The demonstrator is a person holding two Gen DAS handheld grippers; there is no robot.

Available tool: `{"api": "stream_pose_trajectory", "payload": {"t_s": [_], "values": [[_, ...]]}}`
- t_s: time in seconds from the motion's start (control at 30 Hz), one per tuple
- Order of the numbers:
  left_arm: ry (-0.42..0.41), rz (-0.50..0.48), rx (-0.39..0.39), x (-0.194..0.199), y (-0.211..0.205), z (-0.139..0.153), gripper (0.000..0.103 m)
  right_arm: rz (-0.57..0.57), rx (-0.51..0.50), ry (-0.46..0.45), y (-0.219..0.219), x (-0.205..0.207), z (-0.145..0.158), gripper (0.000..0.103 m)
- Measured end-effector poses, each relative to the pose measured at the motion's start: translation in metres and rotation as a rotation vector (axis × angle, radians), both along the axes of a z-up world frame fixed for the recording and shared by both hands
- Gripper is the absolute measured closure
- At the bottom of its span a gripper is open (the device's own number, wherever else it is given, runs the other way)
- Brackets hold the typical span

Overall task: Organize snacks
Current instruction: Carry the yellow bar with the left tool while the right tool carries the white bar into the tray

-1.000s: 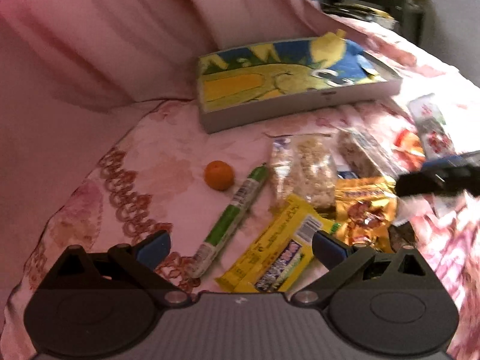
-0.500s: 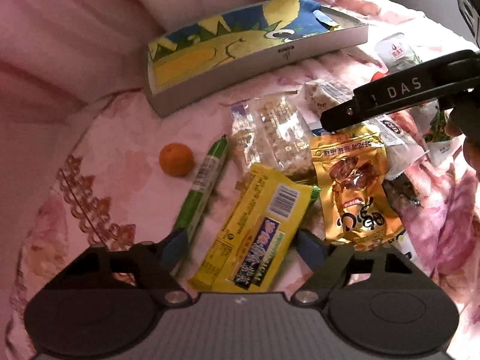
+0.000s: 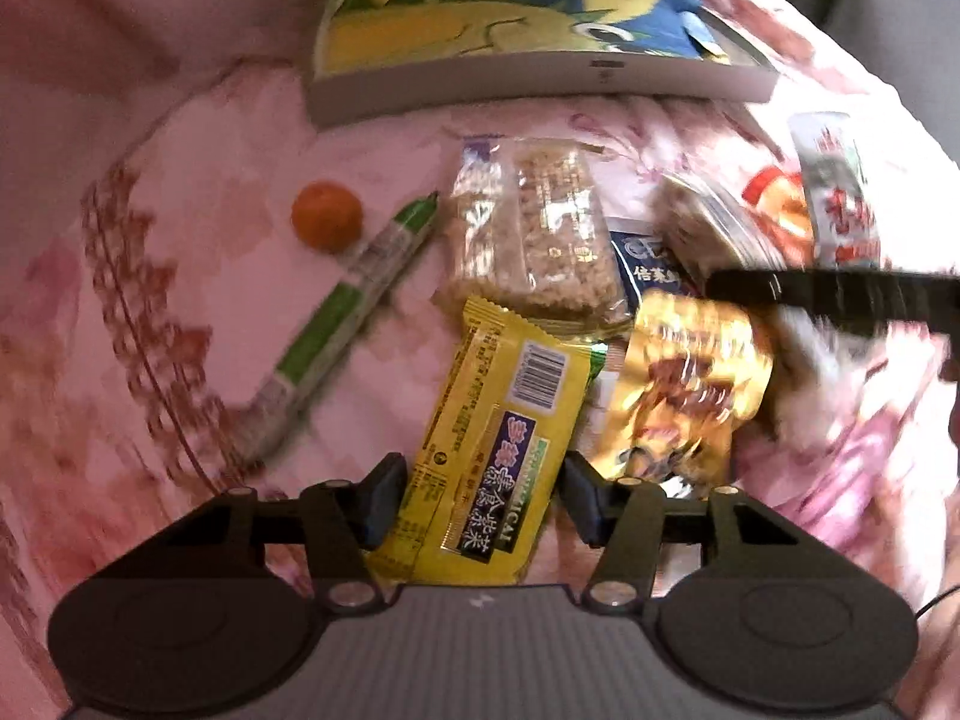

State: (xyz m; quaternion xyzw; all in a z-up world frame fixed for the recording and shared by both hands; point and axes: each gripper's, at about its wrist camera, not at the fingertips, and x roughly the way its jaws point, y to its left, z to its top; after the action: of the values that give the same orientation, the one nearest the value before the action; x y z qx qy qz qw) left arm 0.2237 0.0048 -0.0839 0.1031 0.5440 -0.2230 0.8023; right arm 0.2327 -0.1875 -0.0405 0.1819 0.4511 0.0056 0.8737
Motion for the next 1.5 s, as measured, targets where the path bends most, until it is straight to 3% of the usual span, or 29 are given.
{"api": "stream_pose_trajectory", "payload": {"t_s": [0.13,0.27,0.6,0.93,1.2,1.33,1.5], "values": [[0.054,0.028,-0.045,-0.006,-0.001,-0.002,0.043,0.007,-0.008,0.037,0.002,-0.010,-0.004,0.060],[0.020,0.017,-0.003,-0.015,-0.008,-0.004,0.044,-0.004,-0.012,0.047,0.002,-0.019,-0.010,0.059],[0.040,0.085,-0.088,-0.031,-0.006,0.009,0.048,0.024,-0.138,-0.069,0.008,-0.049,0.012,0.063],[0.037,0.149,-0.249,-0.053,-0.008,0.027,0.049,0.013,-0.098,-0.166,0.001,-0.080,0.036,0.063],[-0.069,0.214,-0.342,-0.052,-0.011,0.053,0.049,-0.045,-0.067,-0.285,-0.017,-0.093,0.066,0.063],[-0.132,0.224,-0.362,-0.036,-0.024,0.067,0.049,-0.057,-0.049,-0.326,-0.030,-0.082,0.080,0.063],[-0.147,0.227,-0.407,-0.006,-0.053,0.074,0.049,-0.076,-0.050,-0.386,-0.052,-0.049,0.100,0.063]]}}
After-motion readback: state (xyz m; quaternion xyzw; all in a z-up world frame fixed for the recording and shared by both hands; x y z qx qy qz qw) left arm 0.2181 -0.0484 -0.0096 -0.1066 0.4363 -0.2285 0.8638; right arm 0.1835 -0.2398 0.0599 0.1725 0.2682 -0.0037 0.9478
